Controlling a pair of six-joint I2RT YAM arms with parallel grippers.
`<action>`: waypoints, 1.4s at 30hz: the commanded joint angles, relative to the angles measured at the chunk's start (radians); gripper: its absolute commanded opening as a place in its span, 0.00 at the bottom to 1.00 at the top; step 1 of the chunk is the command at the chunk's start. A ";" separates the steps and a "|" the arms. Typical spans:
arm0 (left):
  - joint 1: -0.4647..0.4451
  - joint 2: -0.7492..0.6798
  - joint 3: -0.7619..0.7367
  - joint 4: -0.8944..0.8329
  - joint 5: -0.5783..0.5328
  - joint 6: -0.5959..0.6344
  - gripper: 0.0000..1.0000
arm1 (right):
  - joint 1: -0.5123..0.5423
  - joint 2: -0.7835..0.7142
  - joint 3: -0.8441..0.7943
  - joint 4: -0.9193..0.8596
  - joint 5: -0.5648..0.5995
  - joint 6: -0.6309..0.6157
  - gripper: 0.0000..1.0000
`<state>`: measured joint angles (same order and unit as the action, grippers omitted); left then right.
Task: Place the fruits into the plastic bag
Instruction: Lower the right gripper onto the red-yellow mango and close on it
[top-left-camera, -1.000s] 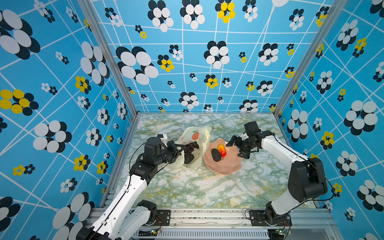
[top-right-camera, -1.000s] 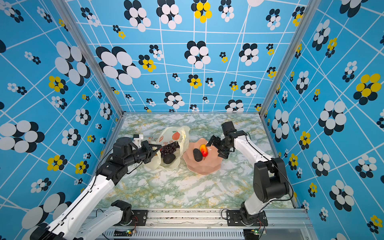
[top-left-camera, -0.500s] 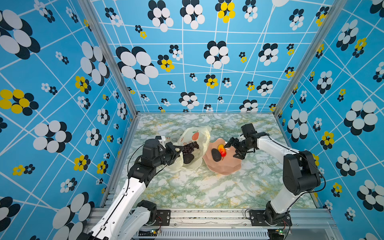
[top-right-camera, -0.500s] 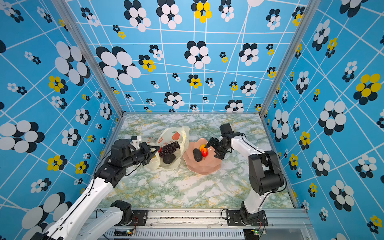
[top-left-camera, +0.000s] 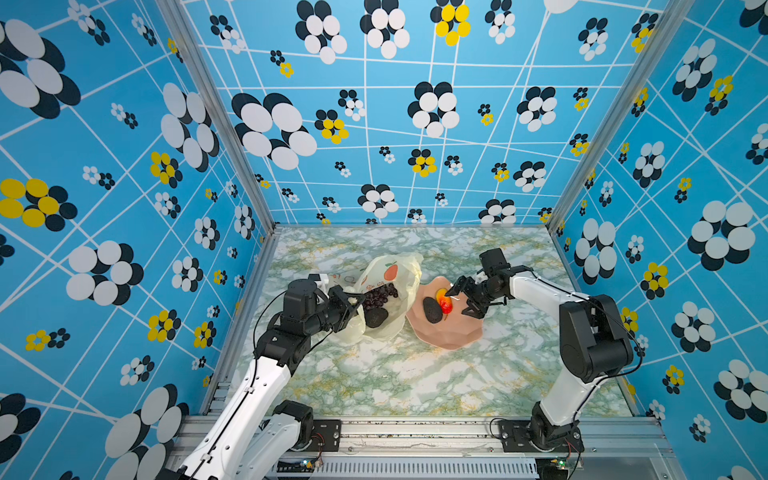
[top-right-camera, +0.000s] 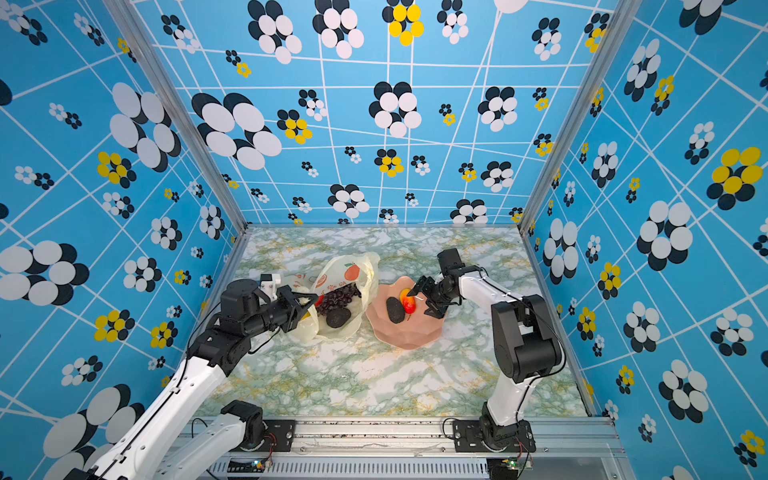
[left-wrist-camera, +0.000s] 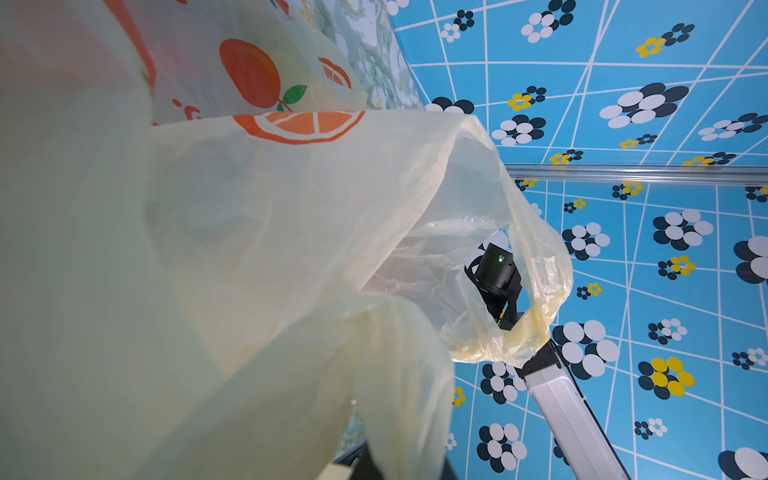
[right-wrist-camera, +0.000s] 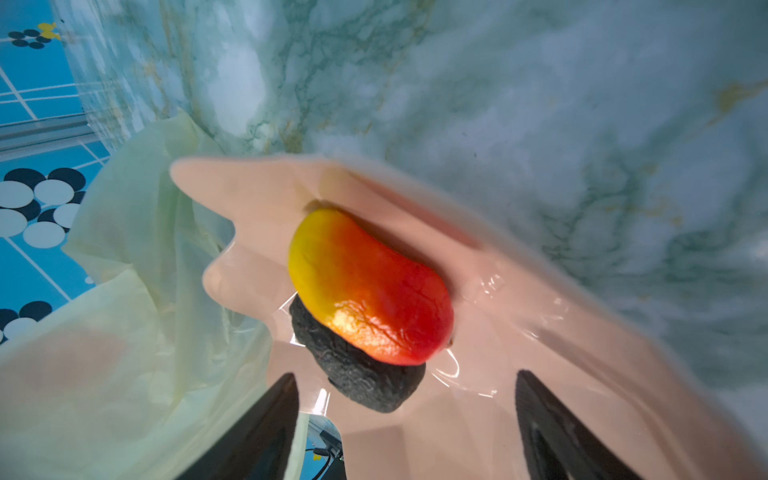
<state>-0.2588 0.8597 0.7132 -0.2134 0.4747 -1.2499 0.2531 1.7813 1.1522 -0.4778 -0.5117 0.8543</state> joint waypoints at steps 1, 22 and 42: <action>0.011 -0.016 -0.011 -0.004 0.013 -0.007 0.00 | 0.008 0.034 0.006 0.011 -0.024 0.014 0.81; 0.039 -0.036 -0.019 -0.016 0.013 -0.009 0.00 | 0.027 0.128 0.108 -0.010 -0.034 -0.001 0.71; 0.075 -0.077 -0.041 -0.038 0.034 -0.011 0.00 | 0.051 0.150 0.163 -0.116 0.101 -0.072 0.64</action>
<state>-0.1959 0.8001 0.6922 -0.2363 0.4889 -1.2613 0.2901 1.9144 1.2793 -0.5362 -0.4679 0.8185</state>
